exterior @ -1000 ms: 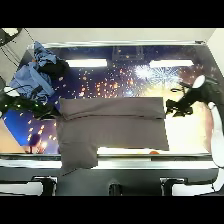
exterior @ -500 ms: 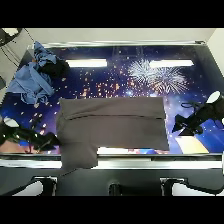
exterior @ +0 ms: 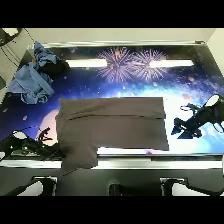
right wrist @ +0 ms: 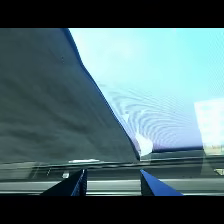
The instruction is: Fold the shirts.
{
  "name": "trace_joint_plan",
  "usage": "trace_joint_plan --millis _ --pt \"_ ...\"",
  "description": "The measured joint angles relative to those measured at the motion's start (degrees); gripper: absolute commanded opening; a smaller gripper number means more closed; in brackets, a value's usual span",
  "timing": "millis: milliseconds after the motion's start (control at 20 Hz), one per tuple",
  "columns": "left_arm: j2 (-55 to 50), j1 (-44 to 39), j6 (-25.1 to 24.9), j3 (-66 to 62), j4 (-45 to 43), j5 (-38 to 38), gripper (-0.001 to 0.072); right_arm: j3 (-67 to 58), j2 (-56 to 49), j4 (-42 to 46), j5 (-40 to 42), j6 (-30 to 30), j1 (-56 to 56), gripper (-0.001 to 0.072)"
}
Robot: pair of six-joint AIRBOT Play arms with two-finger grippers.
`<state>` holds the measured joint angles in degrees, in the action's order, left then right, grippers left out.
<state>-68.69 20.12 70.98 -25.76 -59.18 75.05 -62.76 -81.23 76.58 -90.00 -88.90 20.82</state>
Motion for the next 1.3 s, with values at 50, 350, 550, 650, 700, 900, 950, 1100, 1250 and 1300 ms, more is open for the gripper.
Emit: trace_joint_plan --millis 50,350,550,650,700,900,950,1100,1250,1300 --pt "0.1 -0.1 0.2 0.1 0.3 -0.3 0.0029 0.9 0.2 0.0 0.1 0.0 0.0 0.0443" --pt "0.1 -0.2 0.6 0.4 0.5 -0.6 0.0028 11.8 1.1 -0.2 6.1 0.2 0.0 0.0452" --pt "0.2 -0.2 0.5 0.5 0.5 -0.7 0.0028 16.3 1.3 -3.3 10.3 0.2 0.0 0.0406" --pt "0.2 -0.2 0.3 0.5 0.5 -0.7 0.0028 17.6 1.5 -4.7 11.9 -0.1 0.1 0.0065" --pt "0.2 -0.2 0.1 0.4 0.5 -0.7 0.0027 18.0 1.4 -6.4 13.4 -0.1 0.1 0.0059" --pt "1.7 0.0 -2.1 -3.1 2.1 -5.6 0.0023 16.4 1.2 -8.4 16.0 1.4 -0.1 0.0056" --pt "2.7 0.0 -2.5 -5.2 2.3 -5.0 0.0022 14.9 1.2 -8.7 17.7 1.9 -0.1 0.0056" --pt "4.3 -0.9 -2.8 -12.9 5.2 -4.6 0.0021 7.5 1.1 -10.4 17.7 2.3 -0.4 0.0056" --pt "2.6 -2.9 0.0 -21.7 6.5 -9.3 0.0022 -2.1 -0.9 -11.5 20.9 0.9 -2.9 0.0058" --pt "1.1 -3.5 0.8 -24.7 6.7 -10.9 0.0022 -5.6 -2.6 -11.8 22.3 0.4 -4.3 0.0058"
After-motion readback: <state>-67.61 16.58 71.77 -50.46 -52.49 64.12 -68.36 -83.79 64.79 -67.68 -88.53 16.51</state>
